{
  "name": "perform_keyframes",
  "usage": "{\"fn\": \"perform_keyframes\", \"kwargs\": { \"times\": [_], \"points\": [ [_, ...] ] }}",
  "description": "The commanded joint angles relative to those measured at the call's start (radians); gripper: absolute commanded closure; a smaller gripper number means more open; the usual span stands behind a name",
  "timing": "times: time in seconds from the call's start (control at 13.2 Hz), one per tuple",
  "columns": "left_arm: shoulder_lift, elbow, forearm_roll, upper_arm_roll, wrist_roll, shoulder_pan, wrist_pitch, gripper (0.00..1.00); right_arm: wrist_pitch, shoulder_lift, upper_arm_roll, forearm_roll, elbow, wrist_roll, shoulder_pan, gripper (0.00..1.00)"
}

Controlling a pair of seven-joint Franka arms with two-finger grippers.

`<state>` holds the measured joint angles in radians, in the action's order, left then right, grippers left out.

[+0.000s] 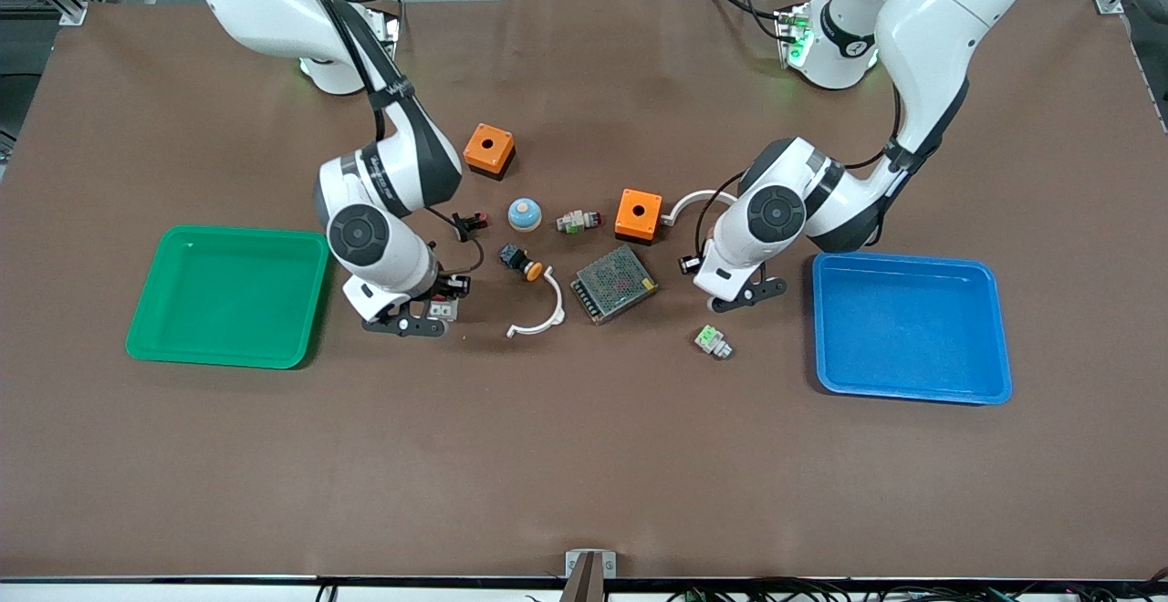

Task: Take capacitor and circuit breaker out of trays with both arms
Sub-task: 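Lift the capacitor with the left gripper while the right gripper carries the breaker, then lower the capacitor onto the table while the right gripper sets down the breaker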

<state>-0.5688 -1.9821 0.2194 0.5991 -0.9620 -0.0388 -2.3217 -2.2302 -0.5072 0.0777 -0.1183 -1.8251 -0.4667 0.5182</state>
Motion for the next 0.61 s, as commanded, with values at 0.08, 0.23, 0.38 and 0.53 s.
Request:
{"fn": "perform_keyframes", "kwargs": {
  "times": [0.08,0.23,0.38,0.53],
  "points": [
    [-0.040,0.014,0.081,-0.011,-0.041,0.004,-0.015,0.76,-0.042,-0.049,0.013,-0.017,0.033,-0.021,0.025,0.90],
    [-0.045,0.023,0.110,-0.012,-0.070,0.005,-0.015,0.50,-0.046,-0.059,0.013,-0.017,0.033,-0.021,0.029,0.90],
    [-0.036,0.032,0.112,-0.012,-0.070,0.004,-0.008,0.02,-0.046,-0.060,0.013,-0.018,0.033,-0.023,0.029,0.89],
    [0.016,0.063,0.115,-0.007,-0.067,-0.007,0.040,0.00,-0.042,-0.059,0.013,-0.017,0.032,-0.021,0.029,0.75]
  ]
}}
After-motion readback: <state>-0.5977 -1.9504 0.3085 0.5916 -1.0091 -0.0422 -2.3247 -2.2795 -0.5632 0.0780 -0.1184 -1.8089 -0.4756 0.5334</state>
